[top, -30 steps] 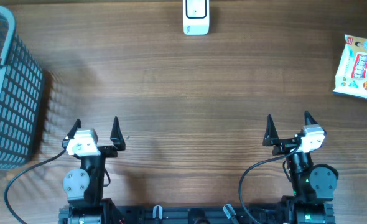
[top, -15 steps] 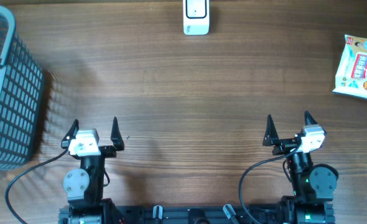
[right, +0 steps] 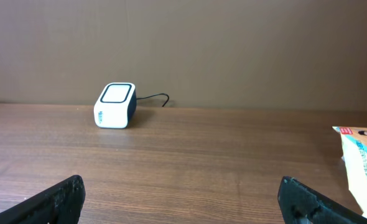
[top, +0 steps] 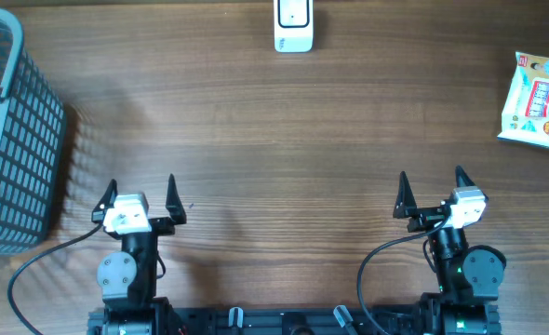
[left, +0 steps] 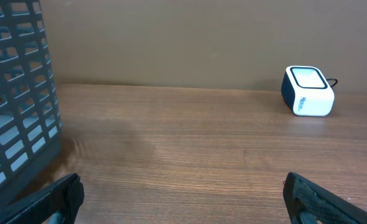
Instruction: Scan the item barcode
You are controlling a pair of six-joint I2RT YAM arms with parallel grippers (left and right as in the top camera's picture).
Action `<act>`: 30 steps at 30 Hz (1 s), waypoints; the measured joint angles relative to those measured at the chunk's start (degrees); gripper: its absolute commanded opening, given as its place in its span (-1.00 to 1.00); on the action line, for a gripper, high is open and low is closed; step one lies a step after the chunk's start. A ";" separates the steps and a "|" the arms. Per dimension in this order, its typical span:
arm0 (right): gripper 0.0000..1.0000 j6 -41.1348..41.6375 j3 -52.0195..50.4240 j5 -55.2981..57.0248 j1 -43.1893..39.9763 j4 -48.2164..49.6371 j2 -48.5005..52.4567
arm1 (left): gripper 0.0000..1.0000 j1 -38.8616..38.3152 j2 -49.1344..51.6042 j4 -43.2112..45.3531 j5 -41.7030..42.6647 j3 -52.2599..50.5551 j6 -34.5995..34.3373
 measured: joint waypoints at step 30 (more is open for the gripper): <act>0.99 0.00 0.00 0.00 0.00 0.00 0.00 | 0.99 -2.49 0.00 0.00 0.00 -0.02 0.02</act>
